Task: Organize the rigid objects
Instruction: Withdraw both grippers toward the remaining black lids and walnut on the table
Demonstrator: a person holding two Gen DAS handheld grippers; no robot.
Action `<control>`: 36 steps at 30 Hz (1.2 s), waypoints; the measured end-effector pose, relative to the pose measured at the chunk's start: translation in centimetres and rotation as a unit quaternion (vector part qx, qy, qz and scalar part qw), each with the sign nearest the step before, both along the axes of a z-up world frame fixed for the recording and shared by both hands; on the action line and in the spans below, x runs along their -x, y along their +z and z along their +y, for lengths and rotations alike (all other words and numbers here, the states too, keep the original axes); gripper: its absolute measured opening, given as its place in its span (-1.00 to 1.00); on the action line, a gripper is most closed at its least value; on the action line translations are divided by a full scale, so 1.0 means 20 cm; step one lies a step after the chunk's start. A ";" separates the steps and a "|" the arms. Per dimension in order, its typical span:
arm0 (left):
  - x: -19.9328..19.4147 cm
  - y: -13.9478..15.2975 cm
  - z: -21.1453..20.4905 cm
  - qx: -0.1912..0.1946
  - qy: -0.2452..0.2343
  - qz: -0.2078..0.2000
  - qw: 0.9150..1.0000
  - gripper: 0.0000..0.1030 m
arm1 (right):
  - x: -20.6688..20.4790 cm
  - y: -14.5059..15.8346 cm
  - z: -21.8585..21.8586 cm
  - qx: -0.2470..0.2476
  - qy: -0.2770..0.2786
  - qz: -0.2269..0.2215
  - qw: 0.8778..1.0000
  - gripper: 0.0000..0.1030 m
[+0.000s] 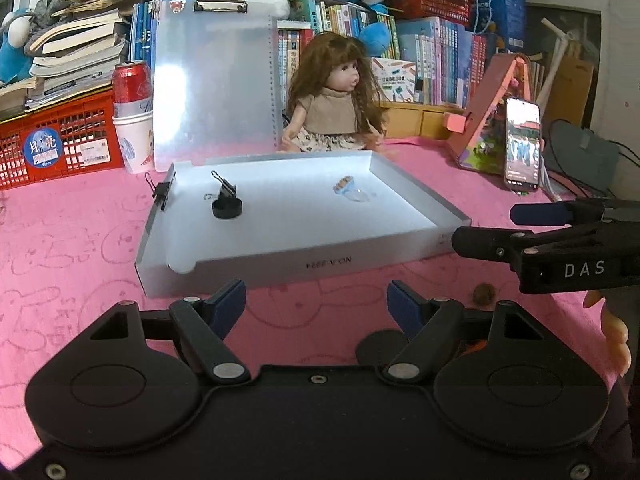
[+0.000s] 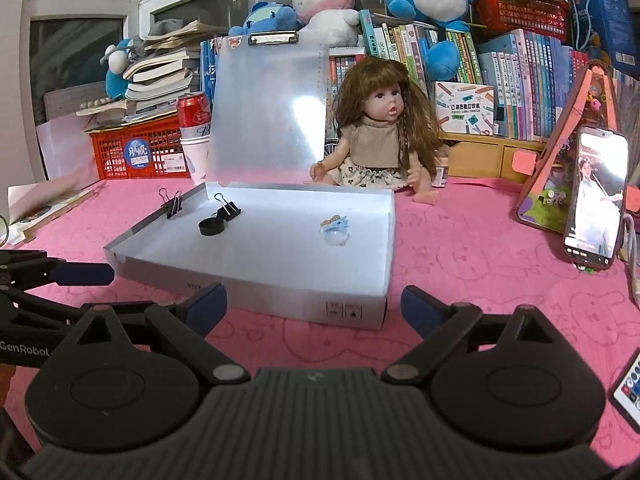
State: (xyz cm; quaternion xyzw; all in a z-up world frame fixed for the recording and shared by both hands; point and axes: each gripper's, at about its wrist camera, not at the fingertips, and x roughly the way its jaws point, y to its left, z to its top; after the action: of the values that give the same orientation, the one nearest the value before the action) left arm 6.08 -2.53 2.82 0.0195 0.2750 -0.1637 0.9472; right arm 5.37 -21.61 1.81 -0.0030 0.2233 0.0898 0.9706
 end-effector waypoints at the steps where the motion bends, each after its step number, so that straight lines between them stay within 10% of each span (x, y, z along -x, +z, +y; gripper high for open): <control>1: 0.01 -0.01 0.00 -0.001 -0.001 0.001 1.000 0.49 | 0.01 0.00 0.00 0.000 -0.001 0.000 1.000 0.91; 19: 0.15 -0.10 -0.03 -0.013 -0.025 0.008 1.000 0.42 | 0.14 -0.11 -0.05 0.014 -0.016 0.013 1.000 0.91; 36: 0.09 -0.11 -0.05 0.028 -0.034 0.034 0.998 -0.24 | 0.12 -0.15 -0.06 -0.003 -0.017 0.034 0.999 0.66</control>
State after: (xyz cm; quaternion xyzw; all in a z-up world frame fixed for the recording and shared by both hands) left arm 4.20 -3.63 0.63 -0.0032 0.3014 -0.2042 0.9314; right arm 3.04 -22.76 -1.27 0.0065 0.2560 0.0738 0.9638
